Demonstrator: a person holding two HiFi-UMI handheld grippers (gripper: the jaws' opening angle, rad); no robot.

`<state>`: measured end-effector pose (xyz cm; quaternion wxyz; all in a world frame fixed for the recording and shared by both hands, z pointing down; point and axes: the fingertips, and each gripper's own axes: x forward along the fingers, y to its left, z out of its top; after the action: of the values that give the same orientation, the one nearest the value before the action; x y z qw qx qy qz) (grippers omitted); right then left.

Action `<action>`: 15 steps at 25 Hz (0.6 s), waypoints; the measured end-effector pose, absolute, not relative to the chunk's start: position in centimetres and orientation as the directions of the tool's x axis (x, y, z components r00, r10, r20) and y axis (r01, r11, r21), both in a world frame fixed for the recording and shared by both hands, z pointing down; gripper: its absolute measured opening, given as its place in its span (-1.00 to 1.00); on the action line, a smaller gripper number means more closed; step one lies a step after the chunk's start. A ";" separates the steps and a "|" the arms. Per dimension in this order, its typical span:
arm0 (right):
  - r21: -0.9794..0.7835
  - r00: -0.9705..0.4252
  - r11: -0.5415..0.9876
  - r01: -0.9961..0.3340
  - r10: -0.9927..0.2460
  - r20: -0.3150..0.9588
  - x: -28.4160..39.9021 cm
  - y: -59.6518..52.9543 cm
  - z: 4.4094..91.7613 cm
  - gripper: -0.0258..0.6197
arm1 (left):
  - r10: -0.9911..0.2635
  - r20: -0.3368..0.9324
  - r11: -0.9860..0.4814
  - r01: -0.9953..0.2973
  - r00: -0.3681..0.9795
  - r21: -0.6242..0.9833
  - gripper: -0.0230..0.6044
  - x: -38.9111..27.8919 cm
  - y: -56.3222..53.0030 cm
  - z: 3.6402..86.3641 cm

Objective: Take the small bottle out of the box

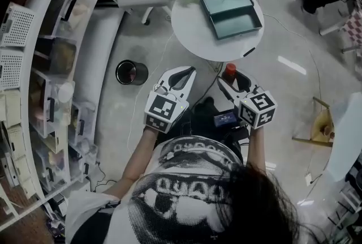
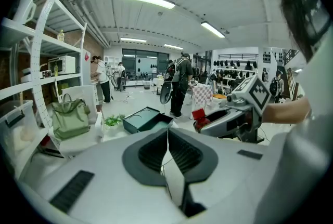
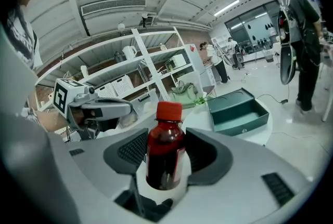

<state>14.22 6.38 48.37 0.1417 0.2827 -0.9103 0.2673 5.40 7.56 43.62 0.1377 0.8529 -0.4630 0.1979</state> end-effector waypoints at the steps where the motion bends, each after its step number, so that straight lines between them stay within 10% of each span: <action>1: -0.409 -0.803 0.699 -0.587 -0.436 0.407 14.0 6.5 48.4 -0.22 | -0.732 0.467 -0.535 -0.843 0.496 0.056 -0.88 5.4 7.8 43.6; 15: -0.432 -0.815 0.694 -0.576 -0.445 0.372 10.3 9.2 46.9 -0.22 | -0.731 0.437 -0.570 -0.821 0.524 0.032 -0.88 3.3 11.5 42.6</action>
<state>10.34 9.20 46.89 0.1202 0.2797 -0.9124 0.2738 3.27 11.53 42.56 0.1178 0.8650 -0.4487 0.1913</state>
